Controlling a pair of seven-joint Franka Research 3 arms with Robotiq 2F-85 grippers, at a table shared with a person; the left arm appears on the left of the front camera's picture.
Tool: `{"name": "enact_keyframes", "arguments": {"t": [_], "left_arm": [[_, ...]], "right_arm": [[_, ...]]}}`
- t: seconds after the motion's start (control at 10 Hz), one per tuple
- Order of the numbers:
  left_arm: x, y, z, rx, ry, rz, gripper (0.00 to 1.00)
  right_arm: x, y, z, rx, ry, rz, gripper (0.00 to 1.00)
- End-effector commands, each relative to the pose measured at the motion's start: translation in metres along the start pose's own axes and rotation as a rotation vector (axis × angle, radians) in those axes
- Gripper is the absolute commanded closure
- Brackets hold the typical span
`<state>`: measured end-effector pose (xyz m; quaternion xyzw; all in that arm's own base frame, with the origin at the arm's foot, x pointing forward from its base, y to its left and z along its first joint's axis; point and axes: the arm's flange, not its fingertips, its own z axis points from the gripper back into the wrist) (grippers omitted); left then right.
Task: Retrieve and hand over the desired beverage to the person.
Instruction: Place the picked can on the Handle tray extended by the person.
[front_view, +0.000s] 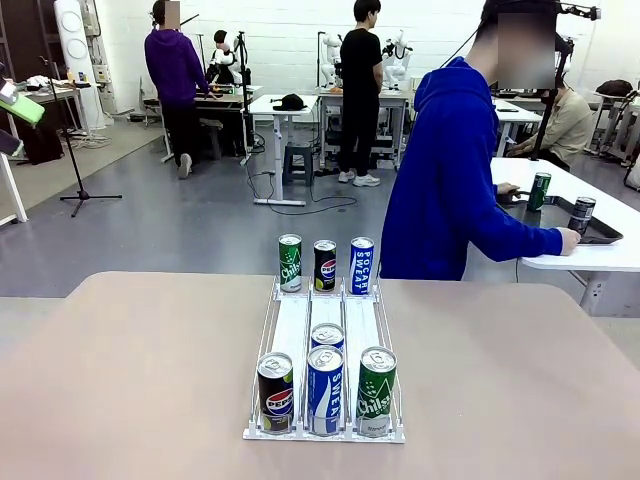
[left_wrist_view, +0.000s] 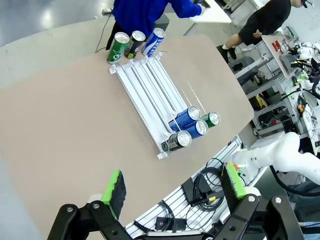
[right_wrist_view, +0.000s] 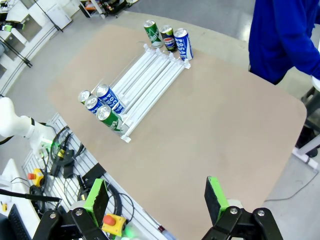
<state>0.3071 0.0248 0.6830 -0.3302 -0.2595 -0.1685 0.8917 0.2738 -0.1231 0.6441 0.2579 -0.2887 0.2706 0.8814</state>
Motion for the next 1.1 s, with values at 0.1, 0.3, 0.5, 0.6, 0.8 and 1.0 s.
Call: {"name": "enact_keyframes", "arguments": {"t": [0.1, 0.3, 0.5, 0.6, 0.8, 1.0], "left_arm": [[-0.0010, -0.0002, 0.0014, -0.013, -0.006, -0.016, 0.00], [-0.0010, -0.0002, 0.0014, -0.013, -0.006, -0.016, 0.00], [-0.0010, -0.0002, 0.0014, -0.013, -0.006, -0.016, 0.00], [-0.0010, -0.0002, 0.0014, -0.013, -0.006, -0.016, 0.00], [-0.0010, -0.0002, 0.0014, -0.013, -0.006, -0.016, 0.00], [-0.0010, -0.0002, 0.0014, -0.013, -0.006, -0.016, 0.00]], "right_arm": [[0.0018, -0.0004, 0.0002, 0.017, -0.010, 0.012, 0.00], [0.0018, -0.0004, 0.0002, 0.017, -0.010, 0.012, 0.00], [0.0018, -0.0004, 0.0002, 0.017, -0.010, 0.012, 0.00], [0.0018, -0.0004, 0.0002, 0.017, -0.010, 0.012, 0.00], [0.0018, -0.0004, 0.0002, 0.017, -0.010, 0.012, 0.00], [0.0018, -0.0004, 0.0002, 0.017, -0.010, 0.012, 0.00]]}}
